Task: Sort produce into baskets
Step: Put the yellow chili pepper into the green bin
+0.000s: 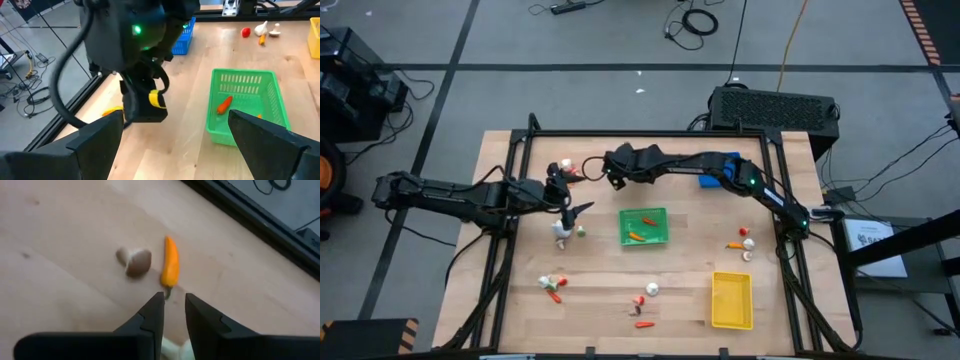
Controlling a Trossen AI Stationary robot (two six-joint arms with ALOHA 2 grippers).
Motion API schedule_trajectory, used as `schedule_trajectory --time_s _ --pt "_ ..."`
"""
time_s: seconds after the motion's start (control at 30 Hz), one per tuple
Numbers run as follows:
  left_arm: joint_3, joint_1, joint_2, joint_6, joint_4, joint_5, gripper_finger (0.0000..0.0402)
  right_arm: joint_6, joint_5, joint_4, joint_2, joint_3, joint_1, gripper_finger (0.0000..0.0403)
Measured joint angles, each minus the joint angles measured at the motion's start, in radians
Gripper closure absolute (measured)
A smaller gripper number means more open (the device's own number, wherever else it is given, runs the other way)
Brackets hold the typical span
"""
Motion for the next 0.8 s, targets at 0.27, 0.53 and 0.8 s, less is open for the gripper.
schedule_trajectory --time_s 0.27,0.53,0.8 --pt "0.0 0.0 -0.078 -0.059 -0.232 -0.207 0.0036 0.001 -0.071 0.084 -0.01 -0.118 -0.058 0.0391" --pt "0.0 0.0 -0.15 -0.12 -0.233 -0.288 0.0036 -0.051 -0.108 0.199 -0.032 -0.142 -0.038 0.0395" --pt "0.0 0.0 -0.118 -0.085 -0.178 -0.228 0.0036 -0.122 -0.105 0.191 -0.07 -0.107 -0.039 0.0395"
